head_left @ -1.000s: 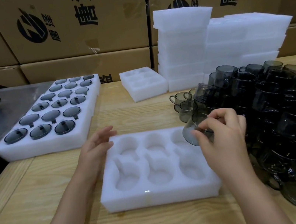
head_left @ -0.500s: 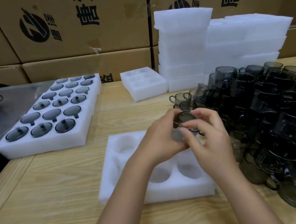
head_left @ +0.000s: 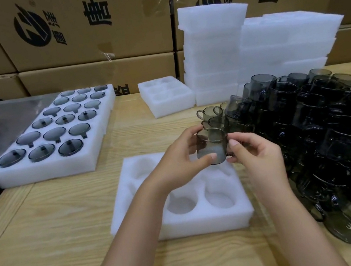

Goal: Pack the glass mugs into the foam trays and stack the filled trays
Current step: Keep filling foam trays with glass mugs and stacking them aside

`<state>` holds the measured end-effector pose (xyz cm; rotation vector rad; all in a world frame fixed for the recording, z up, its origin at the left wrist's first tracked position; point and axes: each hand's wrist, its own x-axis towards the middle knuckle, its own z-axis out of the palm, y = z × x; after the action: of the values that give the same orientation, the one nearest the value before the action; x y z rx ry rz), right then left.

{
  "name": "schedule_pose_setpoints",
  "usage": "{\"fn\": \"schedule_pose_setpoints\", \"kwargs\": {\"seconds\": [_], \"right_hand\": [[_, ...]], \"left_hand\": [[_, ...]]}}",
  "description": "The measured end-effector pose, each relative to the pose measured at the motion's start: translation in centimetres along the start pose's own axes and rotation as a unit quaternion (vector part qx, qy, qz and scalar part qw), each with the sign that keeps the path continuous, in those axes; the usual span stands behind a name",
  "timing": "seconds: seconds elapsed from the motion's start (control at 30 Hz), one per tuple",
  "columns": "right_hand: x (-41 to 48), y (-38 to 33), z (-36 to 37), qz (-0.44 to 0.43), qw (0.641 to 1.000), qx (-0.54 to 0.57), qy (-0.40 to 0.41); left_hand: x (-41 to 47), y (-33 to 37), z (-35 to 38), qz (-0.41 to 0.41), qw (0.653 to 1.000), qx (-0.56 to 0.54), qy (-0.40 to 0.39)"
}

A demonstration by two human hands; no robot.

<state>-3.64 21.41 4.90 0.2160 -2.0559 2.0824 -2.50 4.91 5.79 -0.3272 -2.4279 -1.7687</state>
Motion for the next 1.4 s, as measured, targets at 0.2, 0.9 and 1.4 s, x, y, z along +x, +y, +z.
{"fn": "schedule_pose_setpoints", "kwargs": {"seconds": [0.2,0.9,1.4], "right_hand": [[-0.2,0.1,0.5,0.000,1.000,0.014,-0.011],[-0.1,0.7,0.1,-0.067,0.983,-0.163,-0.049],[-0.4,1.2,0.2,-0.097,0.817,-0.501,-0.268]], "left_hand": [[-0.1,0.2,0.0,0.029,0.999,0.021,0.006],[-1.0,0.0,0.5,0.047,0.954,0.297,0.017],[-1.6,0.0,2.6,0.009,0.860,0.494,-0.125]]}}
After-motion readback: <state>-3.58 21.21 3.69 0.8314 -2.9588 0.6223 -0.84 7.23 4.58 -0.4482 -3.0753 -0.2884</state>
